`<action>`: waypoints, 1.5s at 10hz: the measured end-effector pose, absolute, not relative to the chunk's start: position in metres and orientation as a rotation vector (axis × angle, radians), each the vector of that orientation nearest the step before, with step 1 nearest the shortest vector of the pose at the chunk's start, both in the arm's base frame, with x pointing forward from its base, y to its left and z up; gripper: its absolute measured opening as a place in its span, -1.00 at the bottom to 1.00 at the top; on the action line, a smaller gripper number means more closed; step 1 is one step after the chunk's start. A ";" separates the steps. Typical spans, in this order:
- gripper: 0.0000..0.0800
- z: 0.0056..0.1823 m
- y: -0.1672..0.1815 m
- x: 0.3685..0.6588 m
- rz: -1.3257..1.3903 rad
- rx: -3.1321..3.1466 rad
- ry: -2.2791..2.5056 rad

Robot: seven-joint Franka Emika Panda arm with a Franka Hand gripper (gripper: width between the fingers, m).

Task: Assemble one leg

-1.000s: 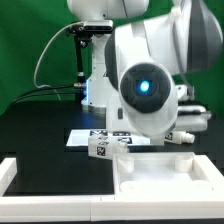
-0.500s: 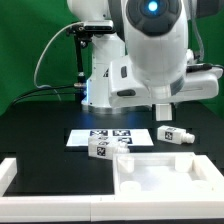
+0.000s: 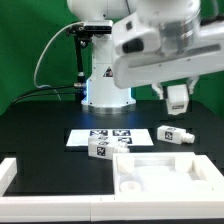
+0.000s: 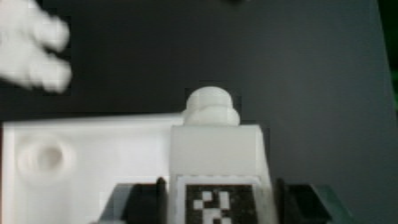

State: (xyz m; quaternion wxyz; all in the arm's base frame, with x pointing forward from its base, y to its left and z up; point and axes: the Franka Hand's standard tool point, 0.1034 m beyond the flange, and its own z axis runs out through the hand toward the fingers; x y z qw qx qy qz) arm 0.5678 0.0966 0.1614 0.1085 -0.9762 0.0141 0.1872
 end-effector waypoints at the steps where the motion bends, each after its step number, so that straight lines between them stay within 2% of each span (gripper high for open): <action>1: -0.29 0.162 0.103 0.571 0.525 -2.877 0.025; 2: -0.29 0.160 0.101 0.581 0.369 -2.905 0.049; 4: -0.29 0.154 0.094 0.582 0.172 -2.940 0.050; 5: -0.29 0.141 0.081 0.589 -0.006 -2.961 -0.026; 6: -0.29 0.137 0.072 0.600 -0.127 -2.984 -0.093; 8: -0.29 0.142 0.081 0.644 -0.546 -2.994 -0.293; 10: -0.29 0.139 0.078 0.647 -0.780 -2.953 -0.294; 11: -0.29 0.138 0.075 0.647 -0.882 -2.934 -0.296; 13: -0.29 0.134 0.075 0.646 -0.907 -2.928 -0.299; 15: -0.29 0.120 0.089 0.640 -0.905 -2.921 -0.349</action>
Offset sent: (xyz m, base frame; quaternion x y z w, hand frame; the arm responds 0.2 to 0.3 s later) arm 0.0000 0.0000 0.0000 0.0000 0.1296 0.0000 0.9916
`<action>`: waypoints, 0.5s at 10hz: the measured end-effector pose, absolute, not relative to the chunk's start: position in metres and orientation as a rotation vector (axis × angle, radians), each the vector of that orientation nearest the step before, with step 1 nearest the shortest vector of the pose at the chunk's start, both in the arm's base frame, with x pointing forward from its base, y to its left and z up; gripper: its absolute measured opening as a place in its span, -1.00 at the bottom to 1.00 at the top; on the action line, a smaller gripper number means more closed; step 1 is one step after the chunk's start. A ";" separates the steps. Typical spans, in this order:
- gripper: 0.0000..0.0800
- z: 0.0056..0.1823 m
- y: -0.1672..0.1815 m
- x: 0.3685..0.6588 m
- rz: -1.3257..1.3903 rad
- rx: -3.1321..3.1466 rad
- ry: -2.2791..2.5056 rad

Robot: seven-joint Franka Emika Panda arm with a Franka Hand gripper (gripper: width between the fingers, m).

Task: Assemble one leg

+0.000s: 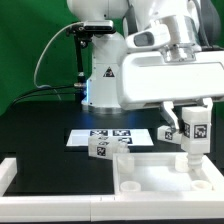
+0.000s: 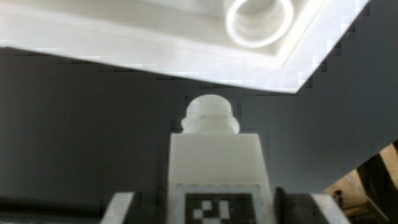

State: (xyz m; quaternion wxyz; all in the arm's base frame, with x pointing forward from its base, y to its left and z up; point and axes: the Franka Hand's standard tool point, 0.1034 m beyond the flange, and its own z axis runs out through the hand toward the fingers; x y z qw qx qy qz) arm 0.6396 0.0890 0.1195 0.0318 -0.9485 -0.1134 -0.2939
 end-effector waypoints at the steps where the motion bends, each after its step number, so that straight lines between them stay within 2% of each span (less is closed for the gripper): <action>1: -0.29 0.119 0.095 0.638 -0.900 -2.918 -0.340; 5: -0.29 0.098 0.101 0.631 -0.857 -2.921 -0.315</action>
Offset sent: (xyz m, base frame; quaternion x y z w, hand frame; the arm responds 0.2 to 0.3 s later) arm 0.0030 0.0090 -0.0147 0.0163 -0.0012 0.0319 0.9994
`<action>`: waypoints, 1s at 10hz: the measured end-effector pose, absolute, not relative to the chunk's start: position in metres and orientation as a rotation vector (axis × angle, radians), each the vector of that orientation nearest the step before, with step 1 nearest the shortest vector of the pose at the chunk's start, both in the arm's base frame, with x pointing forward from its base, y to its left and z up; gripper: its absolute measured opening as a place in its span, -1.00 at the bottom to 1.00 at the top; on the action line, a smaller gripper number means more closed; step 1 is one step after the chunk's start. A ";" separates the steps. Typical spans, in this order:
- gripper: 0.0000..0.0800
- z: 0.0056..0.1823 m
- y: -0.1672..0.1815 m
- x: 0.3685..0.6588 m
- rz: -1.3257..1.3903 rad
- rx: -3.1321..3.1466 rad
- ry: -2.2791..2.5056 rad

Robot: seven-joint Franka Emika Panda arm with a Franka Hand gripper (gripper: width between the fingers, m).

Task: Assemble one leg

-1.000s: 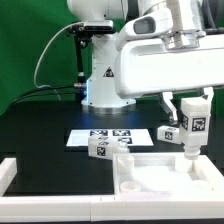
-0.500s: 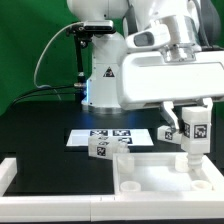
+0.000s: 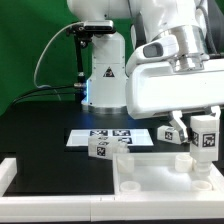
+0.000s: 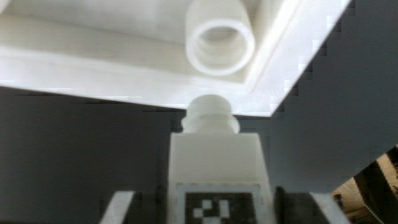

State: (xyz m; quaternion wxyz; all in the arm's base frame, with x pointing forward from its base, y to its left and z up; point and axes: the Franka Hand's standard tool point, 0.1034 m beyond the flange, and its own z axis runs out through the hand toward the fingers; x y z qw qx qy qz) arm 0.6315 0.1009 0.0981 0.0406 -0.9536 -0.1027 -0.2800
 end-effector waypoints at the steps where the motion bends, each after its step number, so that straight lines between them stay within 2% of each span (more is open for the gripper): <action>1: -0.29 0.090 0.101 0.628 -0.841 -2.924 -0.314; 10: -0.29 0.069 0.107 0.618 -0.792 -2.930 -0.323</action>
Offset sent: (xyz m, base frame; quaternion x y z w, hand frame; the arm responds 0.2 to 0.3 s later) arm -0.0009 0.0024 -0.0076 -0.0106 0.0024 0.0110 0.9999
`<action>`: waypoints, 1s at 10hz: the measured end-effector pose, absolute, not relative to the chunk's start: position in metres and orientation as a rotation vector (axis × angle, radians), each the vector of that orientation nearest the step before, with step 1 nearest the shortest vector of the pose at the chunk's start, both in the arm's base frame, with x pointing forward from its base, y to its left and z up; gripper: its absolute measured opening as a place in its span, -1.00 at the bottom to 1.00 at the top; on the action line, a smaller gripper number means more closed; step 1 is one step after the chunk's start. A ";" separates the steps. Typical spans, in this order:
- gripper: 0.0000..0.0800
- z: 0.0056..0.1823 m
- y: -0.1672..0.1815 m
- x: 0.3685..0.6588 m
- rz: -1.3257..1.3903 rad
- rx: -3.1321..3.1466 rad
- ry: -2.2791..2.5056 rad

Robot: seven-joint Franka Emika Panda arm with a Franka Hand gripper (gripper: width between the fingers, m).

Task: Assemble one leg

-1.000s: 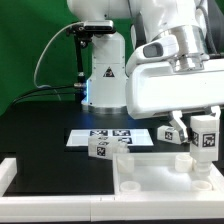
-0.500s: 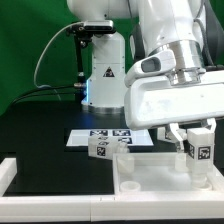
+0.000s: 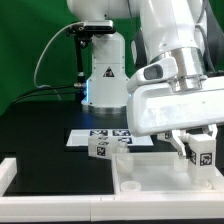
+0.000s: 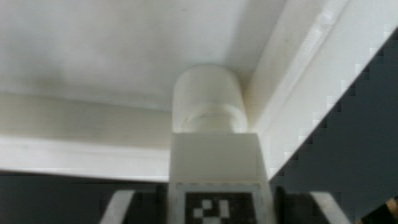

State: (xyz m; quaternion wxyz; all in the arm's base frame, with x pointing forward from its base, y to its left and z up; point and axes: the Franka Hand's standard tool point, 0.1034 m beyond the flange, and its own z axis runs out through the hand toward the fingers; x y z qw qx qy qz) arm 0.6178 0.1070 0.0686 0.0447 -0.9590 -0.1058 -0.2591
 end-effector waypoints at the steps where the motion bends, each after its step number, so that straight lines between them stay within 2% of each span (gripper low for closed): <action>1: -0.29 0.066 0.107 0.617 -0.795 -2.929 -0.322; 5: -0.29 0.066 0.108 0.620 -0.857 -2.917 -0.296; 6: -0.09 0.066 0.108 0.620 -0.856 -2.917 -0.296; 7: -0.09 0.065 0.108 0.619 -0.839 -2.920 -0.298; 8: 0.25 0.067 0.108 0.620 -0.779 -2.932 -0.304; 9: 0.54 0.085 0.104 0.629 -0.749 -2.941 -0.305; 10: 0.54 0.093 0.104 0.633 -0.662 -2.954 -0.302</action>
Offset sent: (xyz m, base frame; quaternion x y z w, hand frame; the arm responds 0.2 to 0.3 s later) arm 0.0034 0.0077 -0.0151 -0.0162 0.0131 0.0117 0.9997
